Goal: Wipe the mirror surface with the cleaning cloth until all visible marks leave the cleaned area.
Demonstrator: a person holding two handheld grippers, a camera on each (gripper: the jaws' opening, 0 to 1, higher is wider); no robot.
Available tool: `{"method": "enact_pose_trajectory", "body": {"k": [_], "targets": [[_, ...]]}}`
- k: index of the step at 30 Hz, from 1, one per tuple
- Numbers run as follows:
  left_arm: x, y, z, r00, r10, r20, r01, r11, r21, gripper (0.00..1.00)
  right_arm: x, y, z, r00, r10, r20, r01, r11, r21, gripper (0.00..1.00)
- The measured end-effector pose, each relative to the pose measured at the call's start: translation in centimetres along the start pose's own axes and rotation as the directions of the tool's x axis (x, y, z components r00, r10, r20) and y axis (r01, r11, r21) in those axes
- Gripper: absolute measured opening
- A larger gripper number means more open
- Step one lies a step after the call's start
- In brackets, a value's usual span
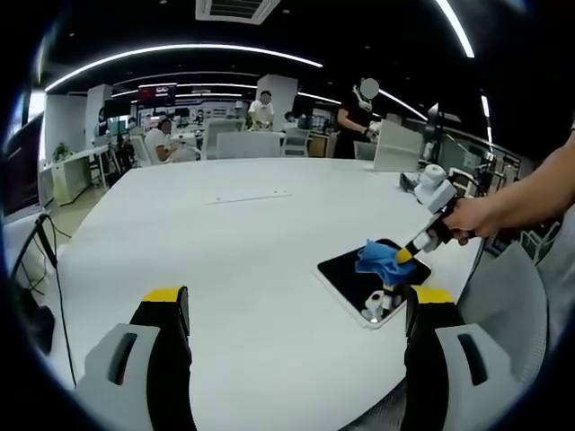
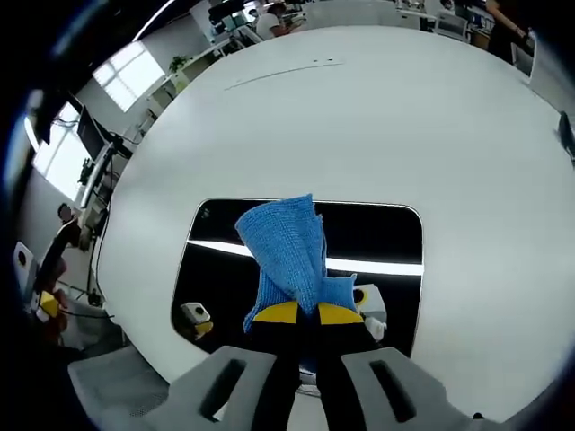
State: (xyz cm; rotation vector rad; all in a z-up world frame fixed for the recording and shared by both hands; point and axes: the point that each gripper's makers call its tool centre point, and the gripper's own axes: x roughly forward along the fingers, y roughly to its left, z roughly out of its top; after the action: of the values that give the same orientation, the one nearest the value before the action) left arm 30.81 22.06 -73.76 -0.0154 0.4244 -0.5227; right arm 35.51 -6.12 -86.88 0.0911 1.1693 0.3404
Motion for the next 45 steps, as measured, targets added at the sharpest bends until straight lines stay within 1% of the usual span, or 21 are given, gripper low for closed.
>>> {"method": "enact_pose_trajectory", "body": {"k": [5,15,24,26,30,32,34,36,38,42,45], "targets": [[0.1,-0.3,-0.5,1.000,-0.008,-0.012,0.008,1.000,0.001,0.99,-0.3,-1.0,-0.1,1.000,-0.011,0.004,0.011,1.000,0.017,0.00],[0.0,-0.5,-0.3,1.000,-0.014,-0.010,0.014,1.000,0.008,0.99,-0.9,-3.2,-0.4,0.999,-0.035,0.012,0.035,0.999,0.036,0.00],[-0.7,-0.3,-0.1,1.000,-0.012,-0.012,0.013,1.000,0.023,0.99,-1.4,-4.5,-0.6,0.998,-0.063,0.024,0.062,0.997,0.039,0.00],[-0.8,-0.3,-0.2,1.000,-0.011,-0.009,0.011,1.000,0.020,0.99,-1.5,-5.0,-0.7,0.998,-0.060,0.030,0.058,0.996,0.070,0.00],[-0.8,-0.4,-0.5,1.000,-0.012,-0.019,0.012,1.000,0.018,0.99,-1.8,-5.6,-0.7,0.997,-0.077,0.030,0.075,0.995,0.068,0.00],[-0.7,-0.8,-0.6,1.000,-0.021,-0.019,0.022,1.000,0.022,0.99,-1.7,-5.7,-0.7,0.998,-0.058,0.028,0.054,0.990,0.127,0.00],[-0.6,-1.2,-0.7,0.999,-0.033,-0.026,0.034,0.999,0.031,0.99,-1.8,-6.3,-0.5,0.996,-0.080,0.026,0.076,0.990,0.116,0.00],[-0.5,-1.4,-0.5,0.999,-0.036,-0.025,0.036,0.999,0.033,0.99,-1.9,-6.5,-0.6,0.995,-0.096,0.027,0.094,0.993,0.078,0.00],[-0.4,-1.5,-0.2,0.999,-0.036,-0.014,0.037,0.999,0.031,0.99,-1.9,-6.6,-0.6,0.995,-0.095,0.028,0.093,0.992,0.086,0.00],[-0.4,-1.6,-0.2,0.999,-0.037,-0.014,0.037,0.999,0.035,0.99,-2.0,-6.6,-0.7,0.995,-0.093,0.028,0.090,0.991,0.097,0.00],[-0.4,-1.4,-0.3,0.999,-0.030,-0.012,0.030,0.999,0.032,0.99,-2.0,-6.8,-0.7,0.994,-0.110,0.023,0.108,0.990,0.090,0.00]]}}
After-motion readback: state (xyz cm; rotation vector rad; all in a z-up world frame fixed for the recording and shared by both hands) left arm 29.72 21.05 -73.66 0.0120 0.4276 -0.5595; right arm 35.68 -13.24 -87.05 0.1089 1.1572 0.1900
